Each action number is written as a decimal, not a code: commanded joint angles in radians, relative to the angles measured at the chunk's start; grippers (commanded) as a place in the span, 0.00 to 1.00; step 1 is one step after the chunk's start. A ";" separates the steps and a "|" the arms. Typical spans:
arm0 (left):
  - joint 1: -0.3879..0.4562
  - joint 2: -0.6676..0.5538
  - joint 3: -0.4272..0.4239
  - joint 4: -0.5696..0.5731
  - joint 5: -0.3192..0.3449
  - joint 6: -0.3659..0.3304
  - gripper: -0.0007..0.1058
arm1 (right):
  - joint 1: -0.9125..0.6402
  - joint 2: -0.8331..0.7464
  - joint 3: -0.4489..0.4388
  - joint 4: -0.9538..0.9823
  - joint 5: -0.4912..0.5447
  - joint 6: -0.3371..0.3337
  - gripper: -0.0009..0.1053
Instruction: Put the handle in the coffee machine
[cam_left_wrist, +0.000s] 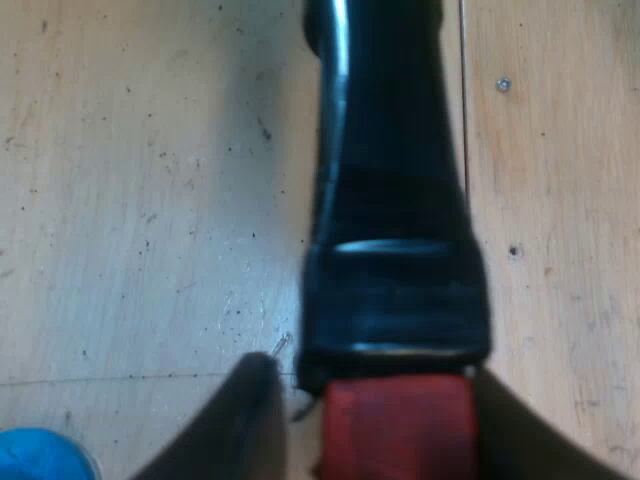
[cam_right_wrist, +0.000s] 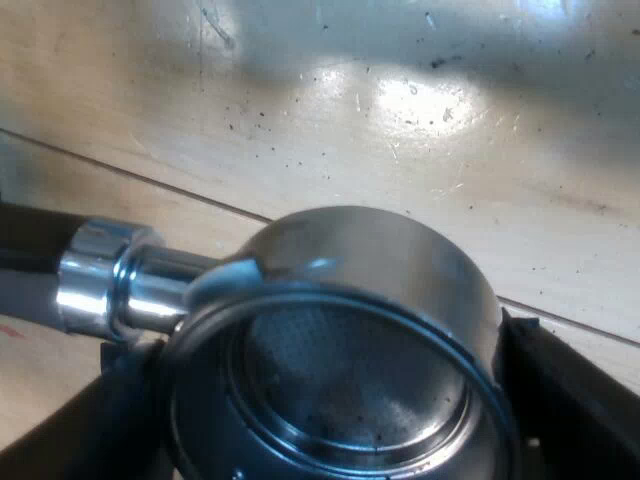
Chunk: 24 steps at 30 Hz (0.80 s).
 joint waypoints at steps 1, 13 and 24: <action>-0.007 -0.001 -0.003 -0.001 0.002 0.000 0.19 | -0.002 -0.014 -0.012 -0.005 -0.022 -0.014 0.01; -0.007 -0.001 -0.003 0.004 0.007 0.018 0.01 | -0.002 -0.014 -0.012 -0.007 0.005 -0.012 0.01; -0.007 -0.001 -0.003 0.012 0.035 0.018 0.01 | -0.002 -0.014 -0.012 -0.055 0.029 -0.042 0.76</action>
